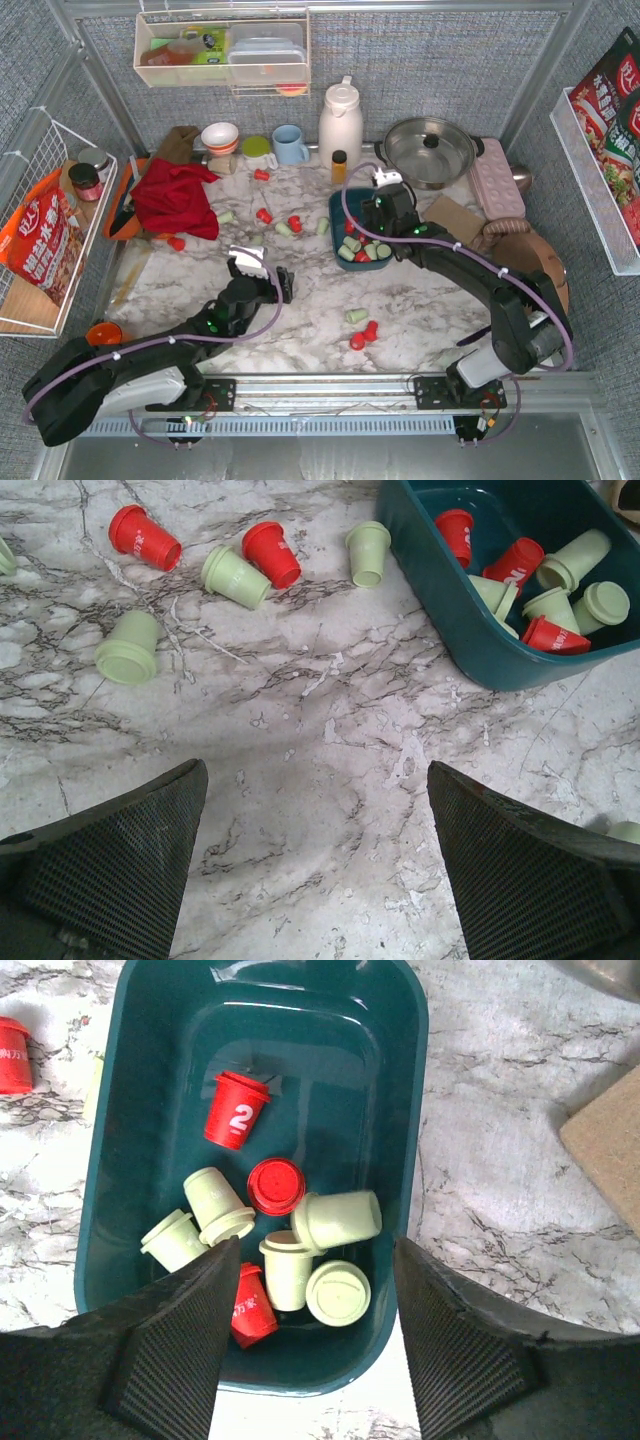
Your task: Mix the coffee capsules in the storage basket
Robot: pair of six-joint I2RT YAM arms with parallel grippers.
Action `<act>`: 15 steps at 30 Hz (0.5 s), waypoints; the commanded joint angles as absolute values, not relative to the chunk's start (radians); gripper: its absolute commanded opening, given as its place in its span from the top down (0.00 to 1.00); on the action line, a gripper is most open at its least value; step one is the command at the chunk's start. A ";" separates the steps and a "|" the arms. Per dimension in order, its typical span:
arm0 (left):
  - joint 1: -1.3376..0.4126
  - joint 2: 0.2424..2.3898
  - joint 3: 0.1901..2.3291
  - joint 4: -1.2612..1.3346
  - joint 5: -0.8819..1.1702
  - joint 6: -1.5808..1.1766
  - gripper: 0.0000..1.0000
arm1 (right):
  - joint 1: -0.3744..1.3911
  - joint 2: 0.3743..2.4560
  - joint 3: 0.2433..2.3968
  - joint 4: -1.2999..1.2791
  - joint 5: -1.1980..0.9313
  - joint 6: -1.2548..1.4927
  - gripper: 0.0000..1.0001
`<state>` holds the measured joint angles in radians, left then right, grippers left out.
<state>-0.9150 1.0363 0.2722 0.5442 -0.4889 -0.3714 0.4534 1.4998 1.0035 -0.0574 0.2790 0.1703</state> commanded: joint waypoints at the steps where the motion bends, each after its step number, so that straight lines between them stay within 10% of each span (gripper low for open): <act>1: -0.916 1.047 0.292 0.543 -0.476 -0.373 0.01 | 0.453 1.499 1.003 -0.058 0.257 0.160 0.33; 15: -0.980 1.305 0.483 0.527 -0.194 -0.226 0.01 | 0.453 1.257 0.881 -0.156 0.208 0.230 0.34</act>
<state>-0.9539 1.2354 0.4034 0.5411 -0.2859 -0.2955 0.4522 1.3197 0.9112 -0.1257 0.2245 0.1867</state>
